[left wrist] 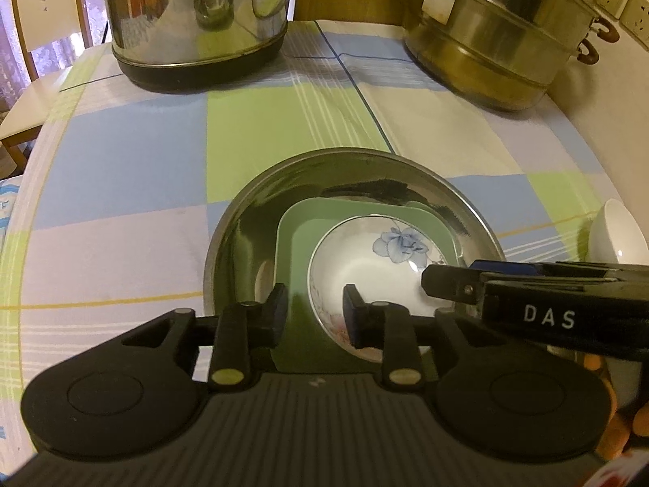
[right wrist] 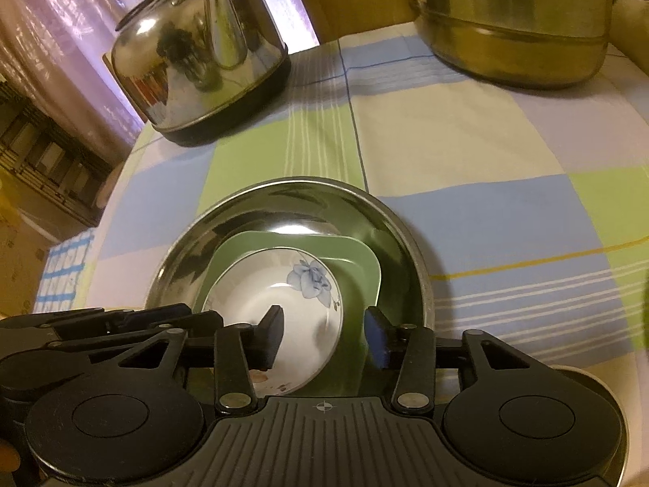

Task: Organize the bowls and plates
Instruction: 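Open the left gripper and withdraw from the saucer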

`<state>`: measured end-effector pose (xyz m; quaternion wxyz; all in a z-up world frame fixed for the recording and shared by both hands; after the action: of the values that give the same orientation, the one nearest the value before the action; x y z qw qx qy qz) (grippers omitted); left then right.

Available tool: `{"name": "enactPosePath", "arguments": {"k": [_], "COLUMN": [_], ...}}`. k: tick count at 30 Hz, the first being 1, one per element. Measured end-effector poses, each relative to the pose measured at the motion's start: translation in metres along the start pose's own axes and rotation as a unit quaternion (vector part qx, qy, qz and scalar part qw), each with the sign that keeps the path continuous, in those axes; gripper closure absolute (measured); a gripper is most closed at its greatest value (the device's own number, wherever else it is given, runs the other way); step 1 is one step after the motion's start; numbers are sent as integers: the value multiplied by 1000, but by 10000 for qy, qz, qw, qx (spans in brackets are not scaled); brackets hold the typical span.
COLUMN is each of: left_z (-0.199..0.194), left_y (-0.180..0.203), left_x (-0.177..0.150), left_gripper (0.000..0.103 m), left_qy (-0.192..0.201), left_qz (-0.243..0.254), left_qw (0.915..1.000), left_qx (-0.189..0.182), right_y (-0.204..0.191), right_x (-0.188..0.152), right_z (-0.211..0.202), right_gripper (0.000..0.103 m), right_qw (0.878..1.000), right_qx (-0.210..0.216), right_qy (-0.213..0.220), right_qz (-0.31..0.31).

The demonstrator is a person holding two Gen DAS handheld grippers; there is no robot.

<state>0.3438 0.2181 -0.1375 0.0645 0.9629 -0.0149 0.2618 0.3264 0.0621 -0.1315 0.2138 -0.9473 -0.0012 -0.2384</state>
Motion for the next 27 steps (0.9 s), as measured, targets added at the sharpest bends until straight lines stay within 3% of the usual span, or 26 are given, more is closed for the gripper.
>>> {"name": "enactPosePath", "arguments": {"k": [13,27], "left_z": [-40,-90], "left_y": [6,20], "left_x": [-19,-50], "left_gripper": [57,46], "left_qy": [105,344], "left_qz": [-143,-251], "left_qw": [9998,9991], "left_qx": [8,62], "right_y": [4,5], "right_x": [-6,-34], "right_z": [-42,-98], "right_gripper": [39,34], "right_qw": [9994,9978], "right_qx": [112,292], "right_qy": [298,553], "right_qz": [153,199]}}
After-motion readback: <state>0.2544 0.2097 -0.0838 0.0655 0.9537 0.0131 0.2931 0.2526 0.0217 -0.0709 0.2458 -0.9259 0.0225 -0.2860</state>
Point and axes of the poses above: each gripper's, at about its wrist camera, not at the fingertips, and z roughly the way its jaws point, y to its right, x to its top, the point moved 4 cm from there along z, roughly the way its jaws point, and after that the axes turned 1 degree about z, right-handed, at the moved point
